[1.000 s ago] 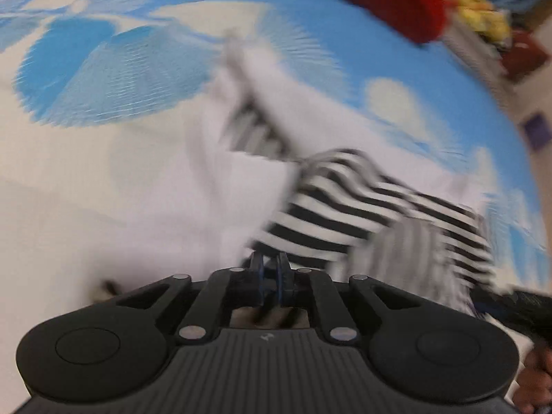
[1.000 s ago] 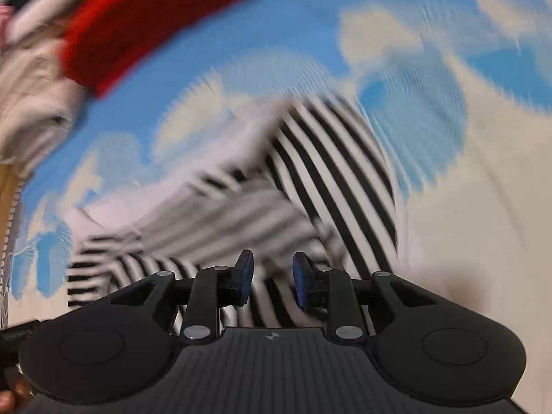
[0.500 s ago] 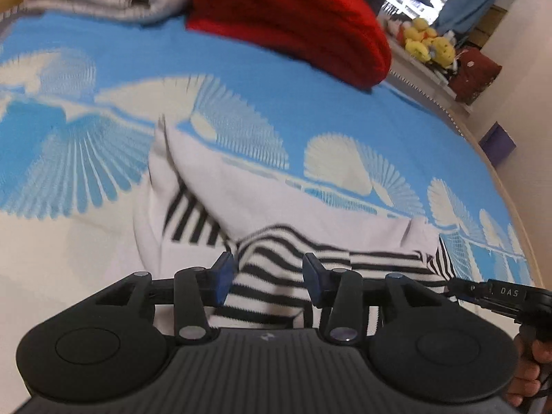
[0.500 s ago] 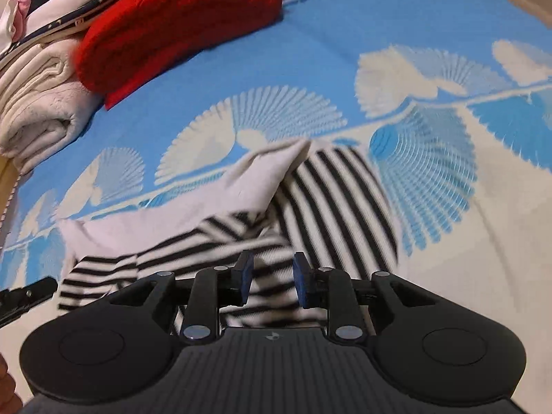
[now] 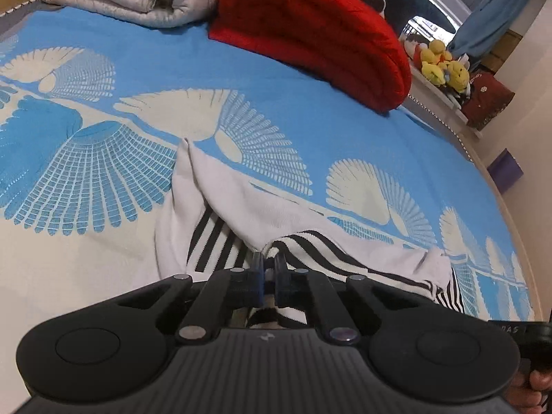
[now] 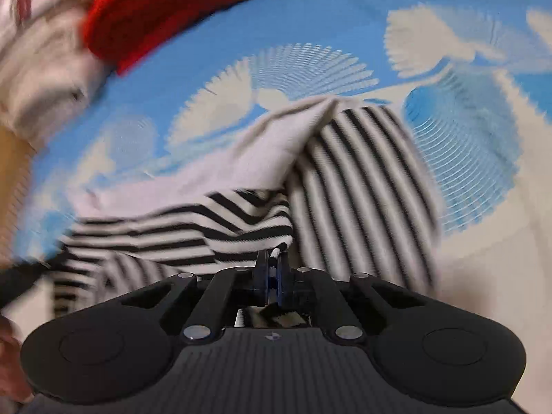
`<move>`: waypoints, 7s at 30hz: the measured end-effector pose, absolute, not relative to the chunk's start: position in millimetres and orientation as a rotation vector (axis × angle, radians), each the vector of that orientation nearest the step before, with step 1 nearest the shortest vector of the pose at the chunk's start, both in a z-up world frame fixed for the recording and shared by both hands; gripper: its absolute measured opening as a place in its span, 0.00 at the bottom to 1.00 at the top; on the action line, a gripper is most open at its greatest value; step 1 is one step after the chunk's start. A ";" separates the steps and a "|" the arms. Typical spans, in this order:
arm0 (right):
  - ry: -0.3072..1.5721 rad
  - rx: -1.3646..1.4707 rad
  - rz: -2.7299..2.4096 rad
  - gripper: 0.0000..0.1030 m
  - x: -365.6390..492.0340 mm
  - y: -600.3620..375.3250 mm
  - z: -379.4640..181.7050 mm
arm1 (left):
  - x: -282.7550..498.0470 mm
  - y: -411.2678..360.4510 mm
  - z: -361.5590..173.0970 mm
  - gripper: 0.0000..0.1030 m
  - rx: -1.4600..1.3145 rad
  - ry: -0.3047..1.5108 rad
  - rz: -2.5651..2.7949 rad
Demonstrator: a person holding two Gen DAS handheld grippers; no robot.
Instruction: Fold small clothes
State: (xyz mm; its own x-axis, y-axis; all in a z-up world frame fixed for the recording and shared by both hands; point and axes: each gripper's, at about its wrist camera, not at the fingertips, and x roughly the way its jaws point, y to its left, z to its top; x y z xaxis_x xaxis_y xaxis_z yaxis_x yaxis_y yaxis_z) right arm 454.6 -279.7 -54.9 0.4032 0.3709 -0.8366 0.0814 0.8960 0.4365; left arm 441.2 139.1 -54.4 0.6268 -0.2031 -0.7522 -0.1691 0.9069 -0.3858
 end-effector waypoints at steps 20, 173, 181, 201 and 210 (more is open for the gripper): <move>1.211 0.271 0.146 0.18 428.1 -258.5 -74.1 | 428.5 135.1 -67.3 0.15 -0.407 1.174 -0.054; 0.905 0.457 0.012 0.06 99.3 -387.1 85.9 | 76.9 147.9 85.6 0.08 -0.247 0.962 -0.268; 0.884 0.514 0.021 0.06 65.4 -397.3 127.2 | 84.6 164.3 96.8 0.08 -0.351 0.994 -0.311; 1.012 0.579 -0.056 0.23 320.5 -386.7 2.6 | 316.5 203.4 -2.0 0.40 -0.675 0.996 -0.135; 0.896 0.729 -0.087 0.42 293.6 -419.5 15.8 | 277.6 198.6 13.2 0.46 -0.594 0.985 -0.193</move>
